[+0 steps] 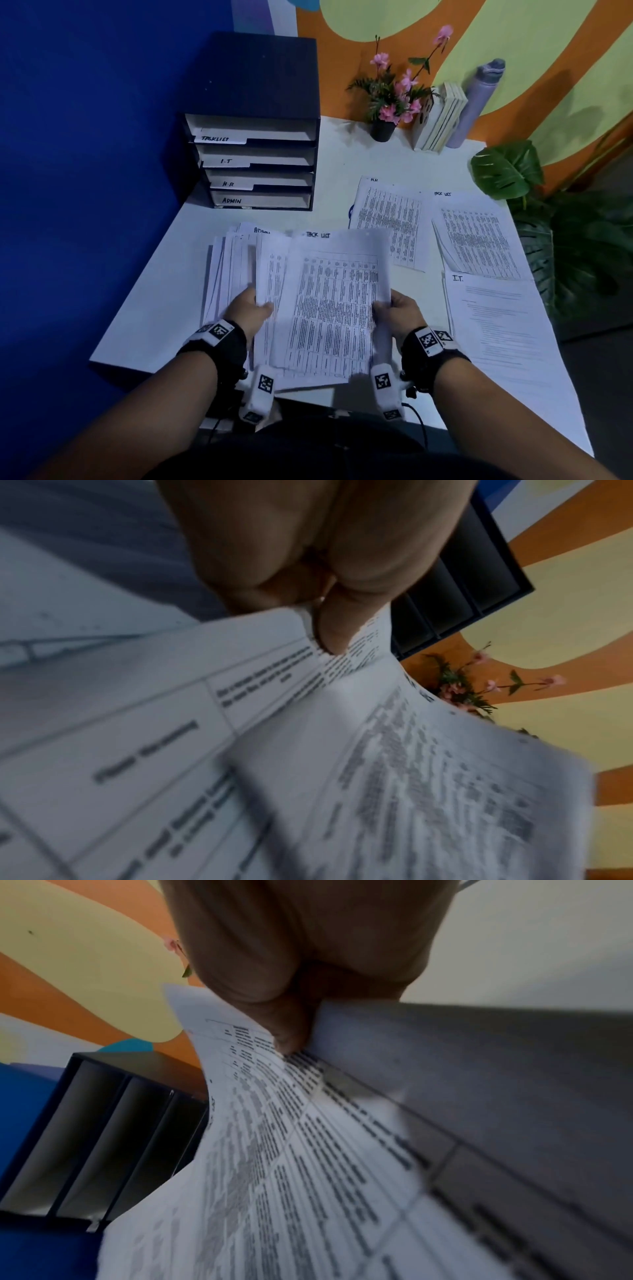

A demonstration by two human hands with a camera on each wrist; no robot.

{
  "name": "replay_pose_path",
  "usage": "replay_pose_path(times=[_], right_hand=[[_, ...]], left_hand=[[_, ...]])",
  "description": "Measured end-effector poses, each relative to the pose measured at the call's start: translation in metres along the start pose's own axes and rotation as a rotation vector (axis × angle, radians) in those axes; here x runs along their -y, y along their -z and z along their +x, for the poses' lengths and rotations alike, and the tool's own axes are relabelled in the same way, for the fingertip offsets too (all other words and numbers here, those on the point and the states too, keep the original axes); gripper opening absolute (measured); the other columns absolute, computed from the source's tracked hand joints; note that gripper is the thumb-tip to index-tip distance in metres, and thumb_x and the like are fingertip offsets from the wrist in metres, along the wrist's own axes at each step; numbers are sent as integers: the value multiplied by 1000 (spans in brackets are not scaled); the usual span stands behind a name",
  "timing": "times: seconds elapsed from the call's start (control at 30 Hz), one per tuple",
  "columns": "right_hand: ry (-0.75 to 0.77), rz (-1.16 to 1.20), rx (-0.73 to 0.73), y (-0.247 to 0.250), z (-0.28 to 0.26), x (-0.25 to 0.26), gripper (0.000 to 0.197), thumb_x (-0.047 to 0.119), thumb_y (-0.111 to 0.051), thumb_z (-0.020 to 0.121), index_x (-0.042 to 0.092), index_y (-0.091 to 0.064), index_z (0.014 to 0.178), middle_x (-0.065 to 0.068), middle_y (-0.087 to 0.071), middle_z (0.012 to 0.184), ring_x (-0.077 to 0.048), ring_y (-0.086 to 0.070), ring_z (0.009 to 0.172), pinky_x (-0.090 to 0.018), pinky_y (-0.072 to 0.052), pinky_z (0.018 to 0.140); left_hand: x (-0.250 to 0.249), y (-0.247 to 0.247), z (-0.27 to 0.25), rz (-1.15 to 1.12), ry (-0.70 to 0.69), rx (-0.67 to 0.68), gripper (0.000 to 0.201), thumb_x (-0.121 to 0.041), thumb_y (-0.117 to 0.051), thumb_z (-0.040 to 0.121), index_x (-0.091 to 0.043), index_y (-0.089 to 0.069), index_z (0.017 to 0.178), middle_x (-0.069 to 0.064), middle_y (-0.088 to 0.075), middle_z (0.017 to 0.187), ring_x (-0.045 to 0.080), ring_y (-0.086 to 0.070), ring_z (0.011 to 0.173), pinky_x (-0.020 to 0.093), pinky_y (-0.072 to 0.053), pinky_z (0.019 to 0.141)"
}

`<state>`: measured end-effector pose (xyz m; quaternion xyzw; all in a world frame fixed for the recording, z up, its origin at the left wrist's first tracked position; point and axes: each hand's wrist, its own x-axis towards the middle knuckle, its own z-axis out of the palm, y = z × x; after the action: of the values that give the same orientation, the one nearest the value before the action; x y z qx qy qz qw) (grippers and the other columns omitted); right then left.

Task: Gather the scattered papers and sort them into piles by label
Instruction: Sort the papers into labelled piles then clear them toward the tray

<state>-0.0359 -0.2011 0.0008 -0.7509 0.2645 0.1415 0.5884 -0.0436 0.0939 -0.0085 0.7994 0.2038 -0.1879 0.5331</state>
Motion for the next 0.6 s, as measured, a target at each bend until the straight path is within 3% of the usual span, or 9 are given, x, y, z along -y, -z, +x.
replay_pose_path(times=[0.1, 0.17, 0.23, 0.37, 0.47, 0.53, 0.6], right_hand=[[-37, 1, -66, 13, 5, -2, 20, 4, -59, 88, 11, -61, 70, -13, -57, 59, -27, -55, 58, -49, -54, 62], [-46, 9, -69, 25, 8, -5, 14, 4, -61, 89, 9, -62, 77, -15, -60, 65, -28, -57, 61, -52, -55, 67], [-45, 27, -38, 30, 8, -8, 12, 3, -63, 88, 8, -64, 77, -16, -62, 67, -28, -56, 64, -50, -53, 68], [56, 66, 52, 21, 0, -12, 25, -1, -64, 86, 14, -67, 66, -9, -54, 66, -21, -47, 67, -38, -42, 69], [144, 129, 128, 12, -9, -6, 27, -10, -62, 85, 10, -71, 69, -7, -64, 65, -18, -54, 59, -26, -45, 59], [106, 315, 213, 11, -7, 1, 29, -12, -57, 84, 7, -76, 72, -11, -73, 76, -22, -65, 61, -26, -54, 53], [70, 443, 211, 11, -3, 4, 38, -13, -48, 88, 6, -76, 71, -7, -75, 78, -21, -68, 60, -25, -54, 48]], left_hand=[[0, 7, -3, 87, 15, -123, 32, -14, -60, 89, -16, -58, 121, 3, -66, 110, 24, -62, 100, 33, -49, 92], [2, 12, -2, 107, 8, -178, 34, -16, -64, 88, -12, -58, 121, 2, -65, 111, 23, -61, 99, 31, -48, 89], [2, 17, -2, 79, 8, -187, 42, -22, -69, 86, -10, -55, 124, -1, -61, 113, 22, -58, 101, 32, -46, 93], [6, 15, -1, -1, 5, -204, 71, -40, -79, 72, -17, -50, 133, 1, -59, 130, 24, -56, 118, 45, -44, 104], [4, 10, -2, -33, -19, -217, 68, -34, -82, 66, -16, -55, 127, 3, -64, 122, 26, -60, 113, 47, -48, 100], [1, 9, -4, -21, -21, -241, 61, -23, -83, 67, -12, -58, 122, 7, -66, 118, 28, -62, 110, 46, -48, 98], [1, 8, -4, -44, -21, -250, 57, -21, -83, 70, -12, -59, 121, 6, -66, 117, 28, -62, 109, 45, -48, 99]])
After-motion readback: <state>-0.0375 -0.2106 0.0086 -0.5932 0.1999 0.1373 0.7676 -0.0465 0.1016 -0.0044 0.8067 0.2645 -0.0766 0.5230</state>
